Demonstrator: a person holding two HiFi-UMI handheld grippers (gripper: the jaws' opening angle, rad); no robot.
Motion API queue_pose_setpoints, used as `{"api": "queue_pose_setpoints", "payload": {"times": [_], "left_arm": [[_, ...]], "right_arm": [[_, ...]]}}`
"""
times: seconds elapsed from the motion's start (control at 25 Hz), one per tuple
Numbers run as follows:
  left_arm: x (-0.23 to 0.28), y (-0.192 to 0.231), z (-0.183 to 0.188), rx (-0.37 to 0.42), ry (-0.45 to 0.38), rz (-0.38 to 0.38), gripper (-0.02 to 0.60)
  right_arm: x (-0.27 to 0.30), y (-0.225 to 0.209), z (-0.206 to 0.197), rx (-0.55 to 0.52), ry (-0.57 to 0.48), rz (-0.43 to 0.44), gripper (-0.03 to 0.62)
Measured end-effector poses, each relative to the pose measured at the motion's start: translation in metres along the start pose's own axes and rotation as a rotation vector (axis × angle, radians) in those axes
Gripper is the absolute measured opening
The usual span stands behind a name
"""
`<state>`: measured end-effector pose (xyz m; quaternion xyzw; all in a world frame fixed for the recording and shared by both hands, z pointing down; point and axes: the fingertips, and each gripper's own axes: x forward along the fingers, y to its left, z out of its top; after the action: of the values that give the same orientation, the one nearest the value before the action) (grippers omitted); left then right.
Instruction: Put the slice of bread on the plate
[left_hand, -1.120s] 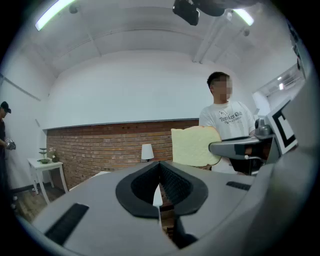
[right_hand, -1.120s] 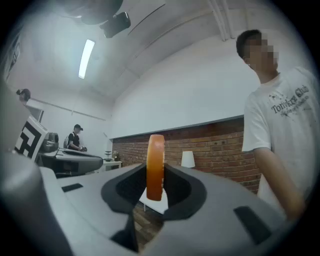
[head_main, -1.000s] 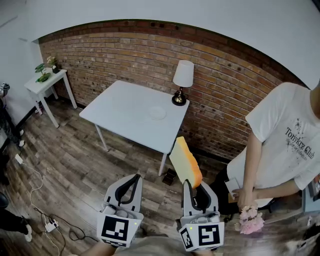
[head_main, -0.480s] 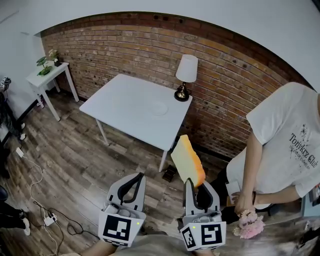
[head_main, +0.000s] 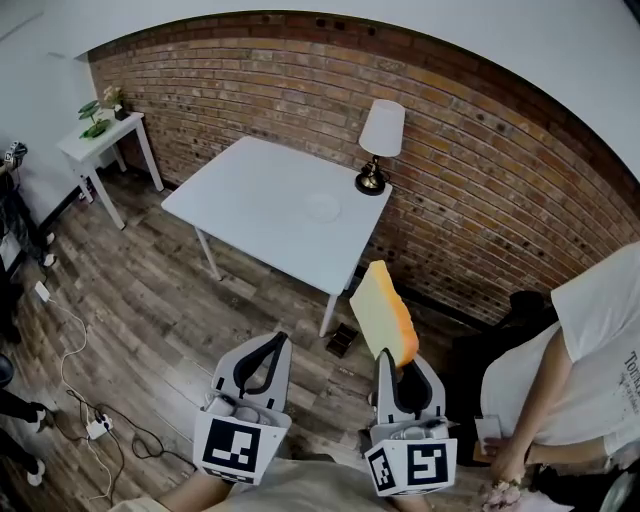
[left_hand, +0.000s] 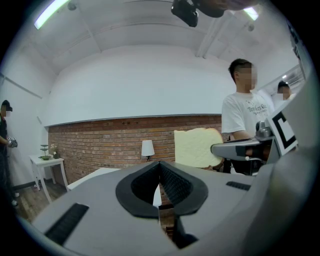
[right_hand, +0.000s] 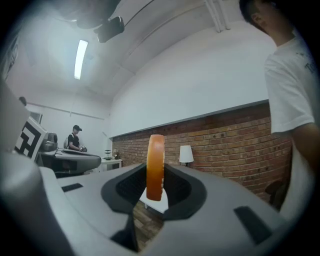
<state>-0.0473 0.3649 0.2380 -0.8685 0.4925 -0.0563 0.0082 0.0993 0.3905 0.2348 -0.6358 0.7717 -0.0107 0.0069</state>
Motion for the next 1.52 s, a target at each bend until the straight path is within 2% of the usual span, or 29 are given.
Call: {"api": "queue_pose_setpoints", "payload": {"times": [0.72, 1.52], "left_arm": [[0.06, 0.043, -0.004, -0.011, 0.005, -0.002, 0.009], [0.211, 0.134, -0.007, -0.029, 0.039, -0.067, 0.009]], "right_arm": [[0.071, -0.011, -0.002, -0.02, 0.006, -0.014, 0.095], [0.239, -0.035, -0.011, -0.007, 0.052, -0.057, 0.095]]}}
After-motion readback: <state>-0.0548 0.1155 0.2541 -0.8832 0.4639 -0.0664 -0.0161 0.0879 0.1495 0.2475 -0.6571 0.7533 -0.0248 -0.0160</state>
